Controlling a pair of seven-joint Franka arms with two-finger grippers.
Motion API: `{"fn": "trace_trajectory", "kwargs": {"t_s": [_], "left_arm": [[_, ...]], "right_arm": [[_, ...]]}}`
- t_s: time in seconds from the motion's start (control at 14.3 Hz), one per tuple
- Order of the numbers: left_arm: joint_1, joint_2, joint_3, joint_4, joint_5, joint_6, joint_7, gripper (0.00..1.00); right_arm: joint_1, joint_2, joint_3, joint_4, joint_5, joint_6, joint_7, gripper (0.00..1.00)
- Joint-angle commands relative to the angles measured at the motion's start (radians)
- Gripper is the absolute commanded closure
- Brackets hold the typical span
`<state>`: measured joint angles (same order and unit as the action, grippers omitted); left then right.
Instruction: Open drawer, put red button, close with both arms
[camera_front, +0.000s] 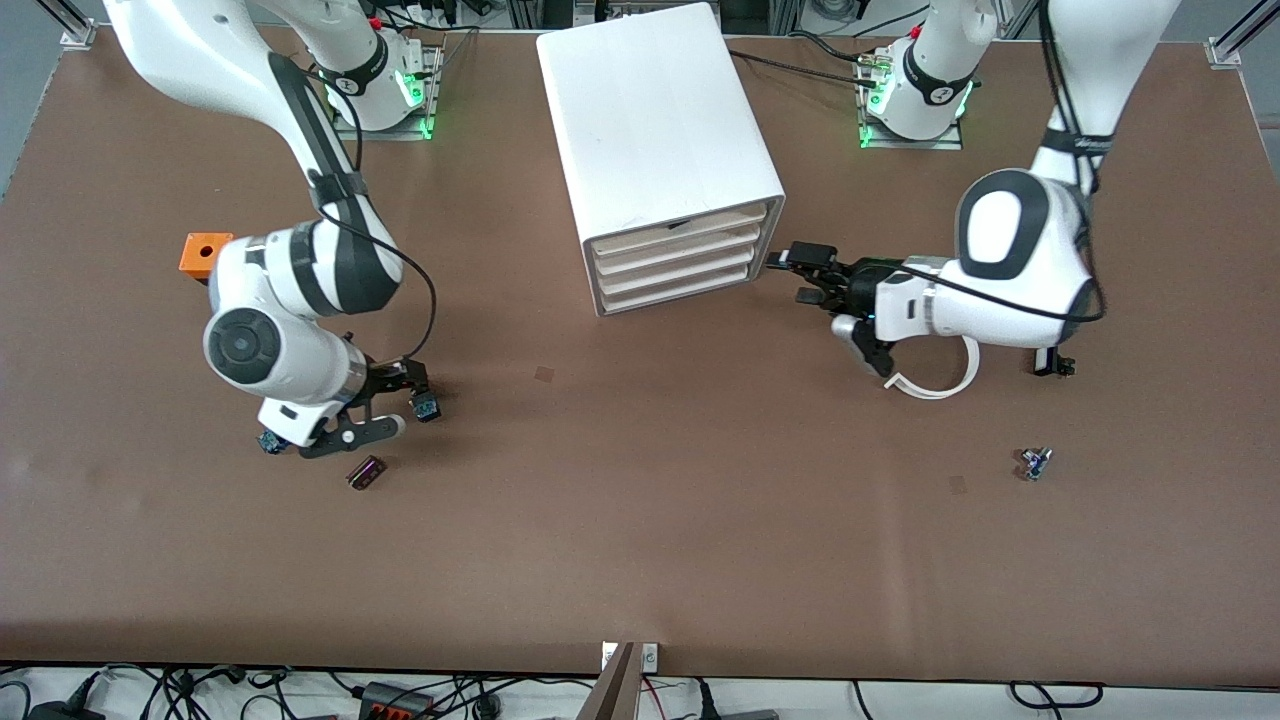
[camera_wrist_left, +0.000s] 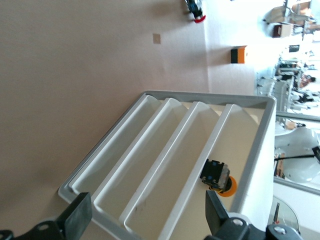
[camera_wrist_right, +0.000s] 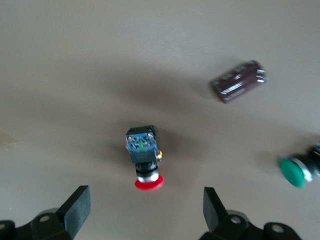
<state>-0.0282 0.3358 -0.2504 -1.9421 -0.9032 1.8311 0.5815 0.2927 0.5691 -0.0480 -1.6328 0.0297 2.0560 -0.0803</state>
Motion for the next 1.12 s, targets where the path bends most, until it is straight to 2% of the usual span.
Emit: {"fn": "trace_trajectory", "kwargs": {"t_s": [0.0,0.28,0.49,0.63,0.77,1.05], "left_arm": [[0.014,0.071,-0.023,-0.004,-0.098,0.014,0.163,0.01],[0.014,0.095,-0.052,-0.079,-0.170,0.014,0.242,0.13],[0.014,0.158,-0.059,-0.104,-0.246,0.016,0.404,0.20],[0.014,0.189,-0.061,-0.121,-0.264,0.014,0.474,0.42],[0.022,0.187,-0.084,-0.150,-0.282,0.013,0.478,0.46],[0.013,0.189,-0.090,-0.182,-0.338,0.013,0.495,0.63]], "right_arm": [[-0.003,0.064,0.017,0.027,0.001,0.038,-0.047,0.00],[-0.004,0.123,0.022,0.025,0.001,0.081,-0.095,0.00],[-0.003,0.144,0.022,0.025,0.001,0.082,-0.116,0.00],[0.000,0.156,0.023,0.025,0.001,0.090,-0.115,0.00],[-0.001,0.164,0.023,0.025,0.001,0.090,-0.115,0.00],[-0.001,0.179,0.033,0.027,-0.001,0.093,-0.115,0.00]]}}
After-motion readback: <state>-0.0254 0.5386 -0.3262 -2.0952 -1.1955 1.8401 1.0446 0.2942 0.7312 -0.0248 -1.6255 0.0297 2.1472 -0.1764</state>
